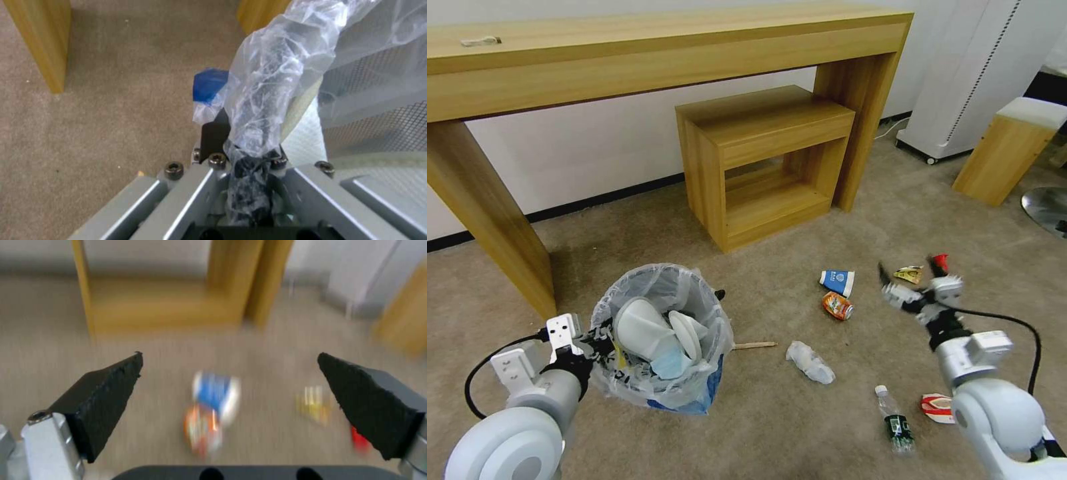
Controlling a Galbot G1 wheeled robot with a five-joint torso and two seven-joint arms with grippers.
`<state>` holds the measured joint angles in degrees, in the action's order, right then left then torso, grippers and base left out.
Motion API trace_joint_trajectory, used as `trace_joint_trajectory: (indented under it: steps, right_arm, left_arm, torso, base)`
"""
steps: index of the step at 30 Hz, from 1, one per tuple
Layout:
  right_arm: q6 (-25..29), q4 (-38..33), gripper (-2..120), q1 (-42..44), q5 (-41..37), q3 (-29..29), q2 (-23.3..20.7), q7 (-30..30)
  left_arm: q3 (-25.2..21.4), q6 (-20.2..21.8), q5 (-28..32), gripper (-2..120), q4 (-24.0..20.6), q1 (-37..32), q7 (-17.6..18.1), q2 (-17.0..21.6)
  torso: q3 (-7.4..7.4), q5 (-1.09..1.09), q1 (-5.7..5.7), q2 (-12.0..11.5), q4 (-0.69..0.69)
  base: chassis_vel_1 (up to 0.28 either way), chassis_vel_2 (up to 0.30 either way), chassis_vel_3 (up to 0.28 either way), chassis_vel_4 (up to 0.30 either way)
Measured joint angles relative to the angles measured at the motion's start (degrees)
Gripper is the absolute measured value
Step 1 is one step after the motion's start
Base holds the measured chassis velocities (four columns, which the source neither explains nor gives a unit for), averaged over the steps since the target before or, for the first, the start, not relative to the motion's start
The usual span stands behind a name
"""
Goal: Pick up the trash bin and place the garbage on the floor into it.
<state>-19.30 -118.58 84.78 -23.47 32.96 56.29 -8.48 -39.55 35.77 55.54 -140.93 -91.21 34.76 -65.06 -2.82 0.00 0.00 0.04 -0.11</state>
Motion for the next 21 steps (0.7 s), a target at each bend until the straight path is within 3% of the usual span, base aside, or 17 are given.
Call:
trace_joint_trajectory:
  steps: [3,4,7,15,21]
  right_arm:
    - [-12.05,0.19,100,-0.07,-6.74,-3.45,-2.31,-5.86]
    - [-12.05,0.19,100,-0.07,-6.74,-3.45,-2.31,-5.86]
    - [-22.52,0.21,100,-0.61,-14.23,-5.27,-3.11,-8.89]
    - [-24.07,2.54,100,-1.15,-16.07,-6.64,-3.13,-9.02]
    - [-23.73,8.80,100,-0.35,-13.96,-8.00,-3.61,-8.85]
  left_arm:
    - [-0.23,0.01,-0.04,1,-0.95,-0.35,0.02,0.10]
    - [-0.23,0.01,-0.04,1,-0.95,-0.35,0.02,0.10]
    - [-0.42,0.04,-0.03,1,-1.57,-0.89,0.00,0.25]
    - [-0.43,0.08,0.02,1,-2.18,-1.20,-0.05,0.33]
    - [-0.42,0.11,0.03,1,-2.37,-1.48,-0.06,0.44]
  torso:
    - [-0.01,0.01,0.00,0.00,0.00]
    - [-0.01,0.01,0.00,0.00,0.00]
    - [-0.01,0.00,0.00,0.01,0.00]
    - [-0.02,0.01,0.00,0.02,0.00]
    - [-0.02,0.01,0.00,0.02,0.00]
  base:
    - [0.000,0.000,0.000,0.000]
    - [0.000,0.000,0.000,0.000]
    - [0.000,0.000,0.000,0.000]
    - [0.000,0.000,0.000,0.000]
    - [0.000,0.000,0.000,0.000]
